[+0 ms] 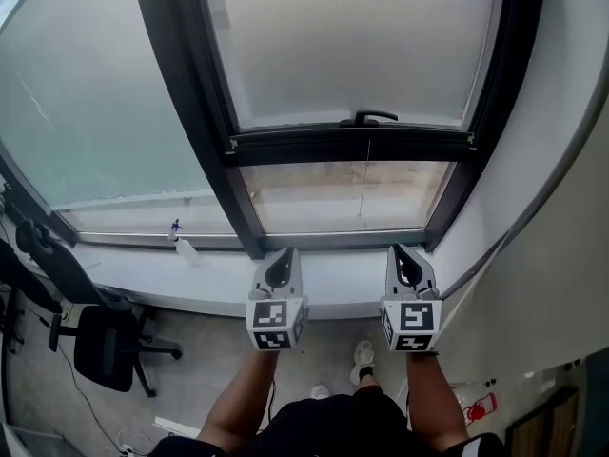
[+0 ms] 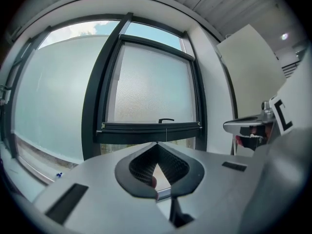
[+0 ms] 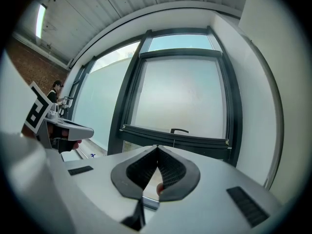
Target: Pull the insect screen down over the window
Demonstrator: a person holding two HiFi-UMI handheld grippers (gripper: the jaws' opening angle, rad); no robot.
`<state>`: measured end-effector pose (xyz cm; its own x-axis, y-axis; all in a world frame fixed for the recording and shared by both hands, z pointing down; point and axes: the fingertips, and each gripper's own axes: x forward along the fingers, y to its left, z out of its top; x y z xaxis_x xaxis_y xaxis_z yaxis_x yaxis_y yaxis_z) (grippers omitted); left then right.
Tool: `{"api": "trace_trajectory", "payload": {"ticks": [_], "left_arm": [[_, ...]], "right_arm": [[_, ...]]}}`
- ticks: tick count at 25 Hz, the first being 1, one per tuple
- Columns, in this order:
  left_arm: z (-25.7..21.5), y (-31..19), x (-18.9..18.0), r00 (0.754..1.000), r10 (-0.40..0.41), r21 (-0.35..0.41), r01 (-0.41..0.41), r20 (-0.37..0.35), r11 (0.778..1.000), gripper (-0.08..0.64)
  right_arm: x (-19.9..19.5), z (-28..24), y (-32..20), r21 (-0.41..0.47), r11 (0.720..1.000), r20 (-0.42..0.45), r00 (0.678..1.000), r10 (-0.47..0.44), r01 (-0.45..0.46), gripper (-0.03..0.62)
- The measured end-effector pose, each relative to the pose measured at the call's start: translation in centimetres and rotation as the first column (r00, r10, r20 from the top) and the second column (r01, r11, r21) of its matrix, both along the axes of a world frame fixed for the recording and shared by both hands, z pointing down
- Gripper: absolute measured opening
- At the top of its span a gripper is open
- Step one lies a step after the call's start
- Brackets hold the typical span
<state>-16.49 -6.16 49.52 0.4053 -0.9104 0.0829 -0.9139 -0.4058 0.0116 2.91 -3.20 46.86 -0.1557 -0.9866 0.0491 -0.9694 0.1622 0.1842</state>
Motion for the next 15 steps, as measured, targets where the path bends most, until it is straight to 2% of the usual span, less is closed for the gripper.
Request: {"api": "trace_trajectory", "payload": {"ticks": [5, 11, 15], "left_arm": [[-0.5, 2.5, 0.3, 1.000, 0.004, 0.007, -0.004, 0.009, 1.000, 0.003], [-0.7, 5.1, 2.0, 1.000, 0.009, 0.007, -0.009, 0.027, 1.000, 0.003], [-0.5, 6.4, 4.0, 1.000, -0.013, -0.002, 0.013, 0.026, 1.000, 0.003]], "right_arm": [[0.3, -0.5, 2.3, 0.009, 1.000, 0.000, 1.000, -0.012, 0.012, 0.005], [3.3, -0.5, 4.8, 0.013, 1.000, 0.022, 1.000, 0.008, -0.008, 0.005], [5.0, -0.1, 6.0, 0.010, 1.000, 0.033, 0.999, -0.015, 0.015, 0.005]]}}
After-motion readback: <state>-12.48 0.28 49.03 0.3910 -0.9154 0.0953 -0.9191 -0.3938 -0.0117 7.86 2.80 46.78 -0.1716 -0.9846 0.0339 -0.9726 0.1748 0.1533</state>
